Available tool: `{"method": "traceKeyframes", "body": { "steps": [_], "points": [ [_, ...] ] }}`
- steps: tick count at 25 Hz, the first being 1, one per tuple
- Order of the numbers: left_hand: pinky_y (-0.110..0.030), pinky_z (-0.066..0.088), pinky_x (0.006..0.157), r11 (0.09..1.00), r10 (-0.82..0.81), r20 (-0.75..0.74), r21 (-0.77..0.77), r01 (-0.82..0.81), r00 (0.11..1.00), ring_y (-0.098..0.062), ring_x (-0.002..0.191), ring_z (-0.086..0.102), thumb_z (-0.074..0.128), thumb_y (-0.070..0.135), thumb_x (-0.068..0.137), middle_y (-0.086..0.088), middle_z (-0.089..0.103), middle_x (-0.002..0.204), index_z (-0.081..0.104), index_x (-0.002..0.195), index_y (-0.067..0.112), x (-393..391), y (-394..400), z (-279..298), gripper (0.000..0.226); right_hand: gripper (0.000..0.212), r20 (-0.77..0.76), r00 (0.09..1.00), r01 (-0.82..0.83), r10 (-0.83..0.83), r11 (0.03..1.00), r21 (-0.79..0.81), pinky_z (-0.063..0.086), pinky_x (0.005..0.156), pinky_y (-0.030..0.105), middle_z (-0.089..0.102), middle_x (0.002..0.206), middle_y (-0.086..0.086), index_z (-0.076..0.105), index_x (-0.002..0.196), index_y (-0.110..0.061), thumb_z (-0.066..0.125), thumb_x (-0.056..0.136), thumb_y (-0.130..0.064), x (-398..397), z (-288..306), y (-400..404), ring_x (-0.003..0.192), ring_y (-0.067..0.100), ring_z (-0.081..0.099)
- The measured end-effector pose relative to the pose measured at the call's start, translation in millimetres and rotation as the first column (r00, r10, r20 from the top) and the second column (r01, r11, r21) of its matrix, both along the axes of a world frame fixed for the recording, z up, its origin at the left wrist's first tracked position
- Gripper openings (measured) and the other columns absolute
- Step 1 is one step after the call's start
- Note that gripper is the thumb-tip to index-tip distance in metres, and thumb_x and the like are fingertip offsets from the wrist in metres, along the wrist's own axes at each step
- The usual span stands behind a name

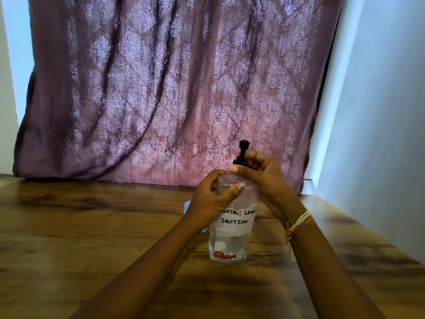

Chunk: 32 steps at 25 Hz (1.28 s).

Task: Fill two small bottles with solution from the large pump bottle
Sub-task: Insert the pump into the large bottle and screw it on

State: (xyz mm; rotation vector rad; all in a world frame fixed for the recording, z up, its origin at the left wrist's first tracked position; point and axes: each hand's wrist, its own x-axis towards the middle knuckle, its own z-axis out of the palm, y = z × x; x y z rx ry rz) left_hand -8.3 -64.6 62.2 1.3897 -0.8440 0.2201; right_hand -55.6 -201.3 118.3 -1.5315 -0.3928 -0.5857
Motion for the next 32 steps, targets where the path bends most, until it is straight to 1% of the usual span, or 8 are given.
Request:
{"method": "traceKeyframes", "body": {
  "steps": [3, 7, 13, 19, 23, 25, 29, 32],
  "points": [
    [-0.042, 0.058, 0.083, 1.000, 0.003, -0.001, 0.010, -0.003, 1.000, -0.021, 0.097, 0.070, 0.070, 0.055, 0.067, -0.005, 0.072, 0.103, 0.062, 0.109, 0.018, 1, 1, 0, 0.056, 0.040, -0.012, 0.998, 0.057, -0.058, 0.995, -0.076, 0.057, 0.073, 0.025, 0.070, 0.090, 0.002, 0.064, 0.099, -0.015, 0.083, 0.064, -0.018, 2, -2, 5, 0.083, 0.013, 0.069],
    [-0.035, 0.058, 0.082, 1.000, 0.012, -0.002, 0.013, -0.012, 1.000, -0.016, 0.095, 0.070, 0.069, 0.055, 0.066, -0.001, 0.072, 0.102, 0.062, 0.102, 0.026, 0, 1, 1, 0.046, 0.036, -0.124, 0.960, -0.248, 0.249, 0.968, 0.024, 0.058, 0.089, 0.032, 0.068, 0.120, 0.015, 0.057, 0.123, 0.002, 0.057, 0.090, -0.010, -5, 5, -7, 0.110, 0.023, 0.067],
    [-0.020, 0.055, 0.074, 1.000, 0.006, 0.007, 0.013, -0.006, 1.000, -0.003, 0.090, 0.068, 0.076, 0.030, 0.078, 0.000, 0.070, 0.102, 0.061, 0.107, 0.013, -1, 1, 2, 0.037, 0.038, -0.043, 0.986, -0.158, 0.159, 0.987, 0.023, 0.059, 0.071, 0.025, 0.077, 0.089, 0.006, 0.068, 0.101, -0.005, 0.073, 0.064, -0.016, -3, 3, -6, 0.087, 0.017, 0.074],
    [-0.016, 0.053, 0.069, 0.999, -0.018, 0.013, 0.036, 0.018, 1.000, 0.002, 0.084, 0.068, 0.070, 0.024, 0.085, 0.001, 0.069, 0.099, 0.060, 0.111, 0.009, -3, 3, 5, 0.032, 0.016, 0.046, 0.999, 0.020, -0.018, 0.999, -0.039, 0.058, 0.076, 0.027, 0.076, 0.083, -0.003, 0.069, 0.082, -0.019, 0.071, 0.075, -0.005, 1, -2, 1, 0.081, 0.010, 0.071],
    [-0.032, 0.056, 0.089, 0.987, -0.035, 0.060, 0.160, 0.025, 0.998, -0.016, 0.109, 0.065, 0.062, 0.070, 0.071, -0.008, 0.064, 0.124, 0.048, 0.134, 0.013, 2, 11, 0, 0.086, 0.073, -0.155, 0.979, -0.140, 0.135, 0.990, -0.023, 0.056, 0.089, 0.039, 0.066, 0.122, 0.010, 0.051, 0.131, -0.014, 0.083, 0.069, -0.032, -6, -27, -4, 0.111, 0.027, 0.065],
    [-0.036, 0.054, 0.095, 0.975, -0.008, 0.089, 0.221, -0.012, 0.996, -0.018, 0.119, 0.058, 0.055, 0.080, 0.068, -0.007, 0.056, 0.134, 0.038, 0.143, 0.019, 3, 20, -3, 0.098, 0.087, -0.244, 0.941, -0.234, 0.236, 0.972, 0.038, 0.057, 0.090, 0.042, 0.064, 0.125, 0.012, 0.044, 0.135, -0.015, 0.086, 0.061, -0.027, -15, -45, -9, 0.113, 0.030, 0.064],
    [-0.018, 0.047, 0.085, 0.961, 0.216, 0.096, 0.155, -0.229, 0.972, -0.017, 0.116, 0.052, 0.060, 0.069, 0.072, -0.005, 0.052, 0.125, 0.047, 0.129, 0.021, 5, 48, -7, 0.076, 0.079, -0.297, 0.950, -0.028, -0.092, 0.927, -0.375, 0.059, 0.089, 0.042, 0.072, 0.113, 0.002, 0.050, 0.127, -0.019, 0.090, 0.059, -0.018, -24, -76, -16, 0.103, 0.016, 0.071],
    [-0.023, 0.043, 0.075, 0.864, 0.358, -0.010, 0.382, -0.328, 0.933, -0.018, 0.106, 0.052, 0.082, 0.034, 0.071, -0.005, 0.050, 0.119, 0.045, 0.126, 0.018, 14, 71, -25, 0.069, 0.061, -0.351, 0.919, 0.023, -0.179, 0.914, -0.406, 0.058, 0.090, 0.043, 0.074, 0.110, 0.001, 0.063, 0.117, -0.014, 0.089, 0.062, -0.018, -16, -84, -25, 0.102, 0.018, 0.071]
  ]
}}
